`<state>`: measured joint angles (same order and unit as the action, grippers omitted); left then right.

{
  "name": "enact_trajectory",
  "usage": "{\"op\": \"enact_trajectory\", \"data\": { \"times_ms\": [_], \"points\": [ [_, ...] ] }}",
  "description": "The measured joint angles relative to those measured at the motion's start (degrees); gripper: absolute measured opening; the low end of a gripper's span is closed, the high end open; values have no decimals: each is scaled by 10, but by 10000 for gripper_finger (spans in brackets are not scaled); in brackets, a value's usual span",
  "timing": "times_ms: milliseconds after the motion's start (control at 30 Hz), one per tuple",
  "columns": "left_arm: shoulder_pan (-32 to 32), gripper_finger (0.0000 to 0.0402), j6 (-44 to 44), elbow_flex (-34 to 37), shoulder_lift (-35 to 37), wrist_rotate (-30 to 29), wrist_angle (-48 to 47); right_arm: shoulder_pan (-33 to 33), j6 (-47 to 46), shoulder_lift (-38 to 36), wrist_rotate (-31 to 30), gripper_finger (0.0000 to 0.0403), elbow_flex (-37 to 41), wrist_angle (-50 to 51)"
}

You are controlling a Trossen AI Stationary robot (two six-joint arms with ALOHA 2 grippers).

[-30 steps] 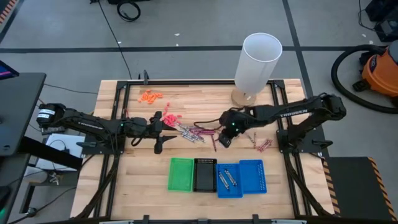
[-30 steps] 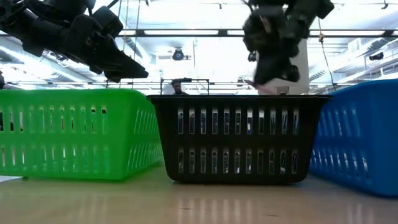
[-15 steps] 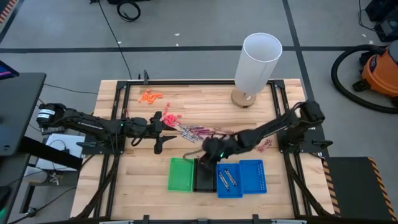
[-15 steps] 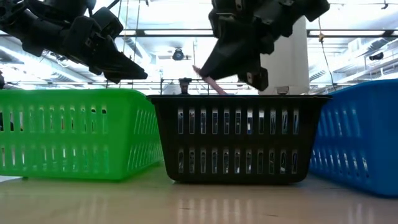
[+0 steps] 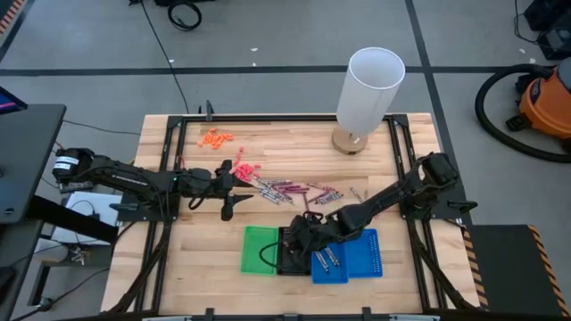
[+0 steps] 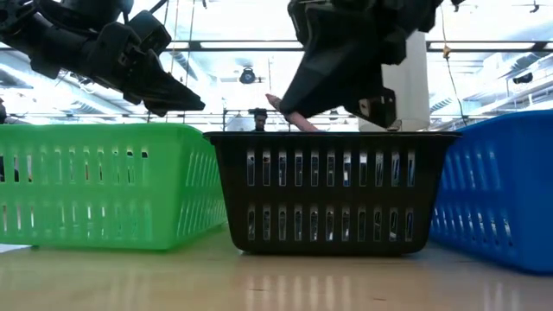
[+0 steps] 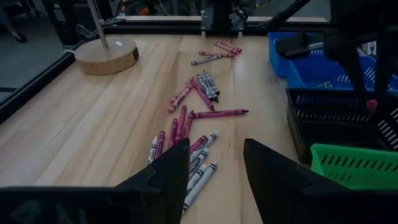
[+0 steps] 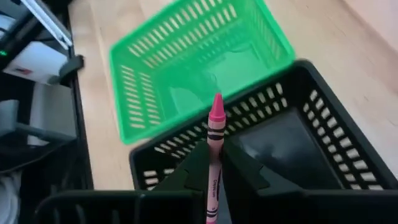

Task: Sort crayons
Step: Put the pink crayon into the black bin, then put the white crayon into the green bin

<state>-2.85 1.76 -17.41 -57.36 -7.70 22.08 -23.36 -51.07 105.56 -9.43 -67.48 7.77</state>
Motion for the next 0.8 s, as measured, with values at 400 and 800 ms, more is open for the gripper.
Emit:
{"op": "enact_trajectory", "data": {
  "times_ms": [400,800],
  "points": [
    [0,162,0,0,0,0,-1,4,-4,-2,6,89,0,28],
    [0,162,0,0,0,0,-32,70,83,-68,61,99,0,91]
  ]
}}
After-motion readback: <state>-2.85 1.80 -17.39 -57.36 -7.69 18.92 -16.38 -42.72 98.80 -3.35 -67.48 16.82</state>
